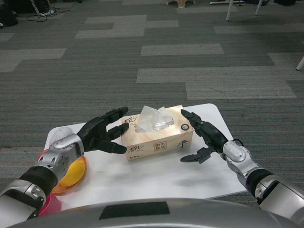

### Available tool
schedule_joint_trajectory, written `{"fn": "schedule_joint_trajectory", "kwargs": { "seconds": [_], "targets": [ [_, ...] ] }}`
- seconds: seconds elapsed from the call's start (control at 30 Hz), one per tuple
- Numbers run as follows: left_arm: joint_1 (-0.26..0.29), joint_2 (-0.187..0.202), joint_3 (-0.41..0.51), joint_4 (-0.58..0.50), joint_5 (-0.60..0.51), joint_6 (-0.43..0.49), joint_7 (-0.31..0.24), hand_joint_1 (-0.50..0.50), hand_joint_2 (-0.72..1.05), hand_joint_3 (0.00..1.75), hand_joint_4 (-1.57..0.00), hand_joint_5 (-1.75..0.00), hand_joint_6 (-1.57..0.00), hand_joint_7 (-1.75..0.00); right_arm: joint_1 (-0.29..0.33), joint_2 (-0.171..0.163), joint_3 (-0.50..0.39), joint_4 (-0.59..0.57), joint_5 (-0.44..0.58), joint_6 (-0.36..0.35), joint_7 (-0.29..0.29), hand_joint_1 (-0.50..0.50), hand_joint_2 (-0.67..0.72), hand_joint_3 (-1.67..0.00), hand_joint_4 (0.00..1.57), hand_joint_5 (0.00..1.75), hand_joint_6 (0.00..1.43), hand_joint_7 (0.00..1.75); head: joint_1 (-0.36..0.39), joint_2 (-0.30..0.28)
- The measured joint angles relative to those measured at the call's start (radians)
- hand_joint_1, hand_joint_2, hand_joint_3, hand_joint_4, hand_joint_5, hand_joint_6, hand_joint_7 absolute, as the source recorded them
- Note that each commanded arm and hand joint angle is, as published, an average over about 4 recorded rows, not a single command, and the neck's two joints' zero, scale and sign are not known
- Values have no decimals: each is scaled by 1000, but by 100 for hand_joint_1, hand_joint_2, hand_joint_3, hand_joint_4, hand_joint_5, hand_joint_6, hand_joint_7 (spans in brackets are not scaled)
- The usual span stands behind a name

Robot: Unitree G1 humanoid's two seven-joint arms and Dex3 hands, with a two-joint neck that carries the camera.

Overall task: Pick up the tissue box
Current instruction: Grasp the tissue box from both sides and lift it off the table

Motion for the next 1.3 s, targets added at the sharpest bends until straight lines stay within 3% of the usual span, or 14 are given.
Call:
{"fn": "schedule_joint_trajectory", "kwargs": {
  "seconds": [0.53, 0.77, 1.3],
  "targets": [
    [87, 2, 139, -66, 18, 9, -5, 50, 105, 17, 0, 0, 0, 0, -15, 4, 18, 0, -1, 0, 1, -25, -10, -48, 0, 0, 0, 0, 34, 13],
    [152, 7, 245, -123, 72, 24, 1, 50, 105, 17, 0, 0, 0, 0, -18, 7, 20, 0, -1, 0, 1, -25, -10, -48, 0, 0, 0, 0, 41, 10],
    [228, 10, 451, -243, 126, 32, 1, 50, 105, 17, 0, 0, 0, 0, -24, 7, 34, 1, -2, 0, 1, -29, -10, -42, 0, 0, 0, 0, 73, 7]
  ]
}}
